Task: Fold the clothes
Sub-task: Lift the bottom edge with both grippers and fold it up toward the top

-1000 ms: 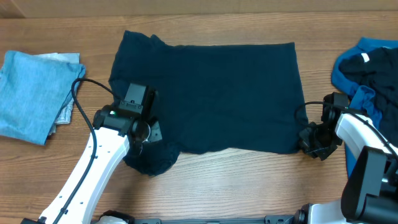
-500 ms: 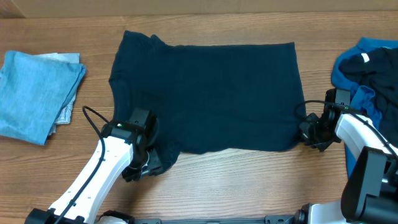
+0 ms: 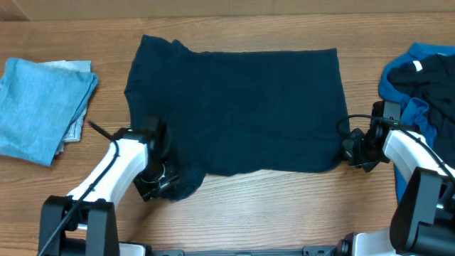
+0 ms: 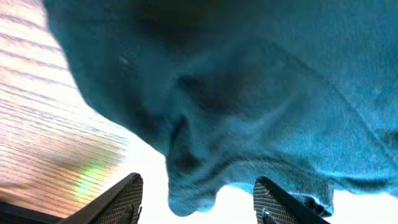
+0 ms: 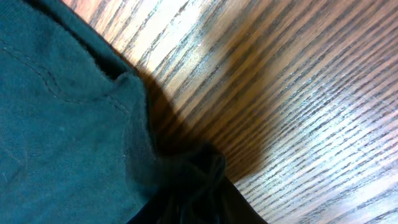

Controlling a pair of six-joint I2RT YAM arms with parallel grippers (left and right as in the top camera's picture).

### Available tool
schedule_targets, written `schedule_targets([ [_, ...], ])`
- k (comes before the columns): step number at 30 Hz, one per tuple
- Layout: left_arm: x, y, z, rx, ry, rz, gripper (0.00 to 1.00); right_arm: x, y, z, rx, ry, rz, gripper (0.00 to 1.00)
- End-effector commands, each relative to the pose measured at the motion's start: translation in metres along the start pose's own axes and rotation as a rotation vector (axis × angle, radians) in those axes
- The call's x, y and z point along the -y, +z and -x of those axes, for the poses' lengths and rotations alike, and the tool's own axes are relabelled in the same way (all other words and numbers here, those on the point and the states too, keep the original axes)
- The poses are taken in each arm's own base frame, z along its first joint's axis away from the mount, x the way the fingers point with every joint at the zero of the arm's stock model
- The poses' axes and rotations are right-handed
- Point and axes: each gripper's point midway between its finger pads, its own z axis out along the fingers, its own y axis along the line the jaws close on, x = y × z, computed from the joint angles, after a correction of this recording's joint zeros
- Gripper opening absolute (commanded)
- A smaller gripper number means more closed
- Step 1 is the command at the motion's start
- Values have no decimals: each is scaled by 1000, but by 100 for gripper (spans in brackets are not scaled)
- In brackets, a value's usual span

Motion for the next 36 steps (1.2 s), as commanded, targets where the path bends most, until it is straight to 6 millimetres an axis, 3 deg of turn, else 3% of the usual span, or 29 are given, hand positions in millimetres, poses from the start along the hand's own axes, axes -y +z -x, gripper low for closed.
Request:
schedule_targets([
  [1,-9,0,7,-14,-6,-20,61,12,18,-13,-50,-11,-43,22],
  [5,-8,1,9,-11,-8,-27,59,12,18,-14,-52,-11,-45,22],
  [6,-6,1,8,-20,-8,-37,54,12,18,-14,-52,-11,-45,22],
  [7,-3,1,6,-33,-8,-51,41,12,18,-14,-53,-11,-45,22],
  [8,-3,1,5,-35,-7,-53,39,12,18,-14,-53,-11,-45,22],
  [10,-2,2,6,-29,-6,-57,43,12,18,-14,-52,-11,-45,22],
  [15,-4,17,3,-32,-6,-69,42,12,18,-14,-53,-11,-45,23],
  [16,-4,17,2,-33,-6,-69,38,12,18,-14,-53,-11,-45,23],
  [18,-4,17,2,-37,-5,-73,11,13,18,-15,-55,-11,-47,13],
  [19,-3,16,1,-42,-5,-79,4,13,18,-15,-58,-10,-49,10],
  [21,0,15,-3,-60,3,-95,4,15,17,-18,-70,-9,-57,4],
  [25,2,6,0,-56,69,-93,4,12,8,-16,-86,-10,-68,4],
  [30,9,-11,17,11,115,-93,4,-7,-17,6,-56,-37,-47,4],
  [36,9,-34,41,112,138,-43,4,-12,-26,12,-50,-37,-42,4],
])
